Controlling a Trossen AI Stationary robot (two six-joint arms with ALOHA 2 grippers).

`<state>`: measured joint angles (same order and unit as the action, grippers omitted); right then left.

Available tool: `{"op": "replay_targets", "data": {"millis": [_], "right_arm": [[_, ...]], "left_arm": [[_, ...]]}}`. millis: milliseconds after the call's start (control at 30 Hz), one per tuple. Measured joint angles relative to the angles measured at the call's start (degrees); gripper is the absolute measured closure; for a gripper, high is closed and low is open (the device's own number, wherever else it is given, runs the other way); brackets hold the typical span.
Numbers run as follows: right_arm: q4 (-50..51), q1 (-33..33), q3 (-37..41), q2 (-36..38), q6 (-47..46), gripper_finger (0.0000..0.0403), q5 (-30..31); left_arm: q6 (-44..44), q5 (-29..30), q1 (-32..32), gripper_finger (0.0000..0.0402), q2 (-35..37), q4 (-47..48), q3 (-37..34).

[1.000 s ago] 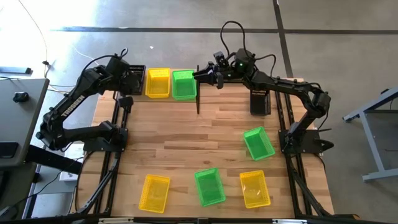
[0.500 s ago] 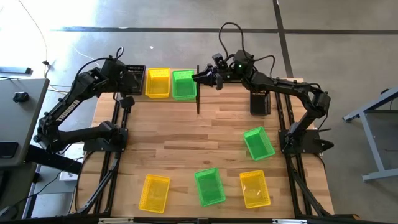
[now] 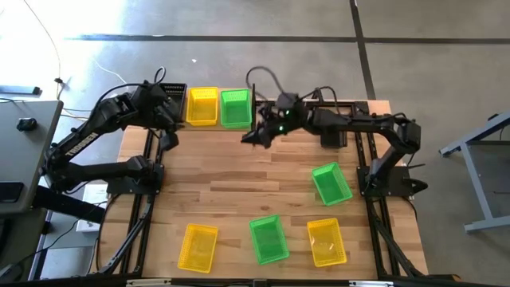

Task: Stack baskets on shelf by color
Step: Stack the top green basket on top of the green basket on the shelf

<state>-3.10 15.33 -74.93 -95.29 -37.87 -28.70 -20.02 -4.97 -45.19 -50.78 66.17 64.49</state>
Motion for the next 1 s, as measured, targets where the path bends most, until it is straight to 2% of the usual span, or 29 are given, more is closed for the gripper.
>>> {"op": "replay_targets", "data": {"millis": [233,433,600,733,1000], "right_arm": [[12.11,-8.15,0.02,0.00,-0.17,0.0245,9.10],[25.38,-13.51,0.02,0.00,-4.63,0.0245,19.17],[38.38,-16.45,0.02,0.00,-10.17,0.0245,27.78],[46.52,-18.35,0.02,0.00,-14.09,0.0245,30.35],[55.62,-21.20,0.02,0.00,-18.45,0.0245,34.63]], "left_arm": [[3.63,0.00,5.96,0.0326,-0.02,0.00,0.00],[7.81,0.00,11.46,0.0326,-0.02,0.00,0.00],[8.07,-0.02,15.57,0.0326,-0.06,-0.11,0.00],[8.06,0.02,17.76,0.0326,-0.22,-1.90,0.00],[9.55,0.09,20.51,0.0326,-0.22,-4.26,0.00]]}}
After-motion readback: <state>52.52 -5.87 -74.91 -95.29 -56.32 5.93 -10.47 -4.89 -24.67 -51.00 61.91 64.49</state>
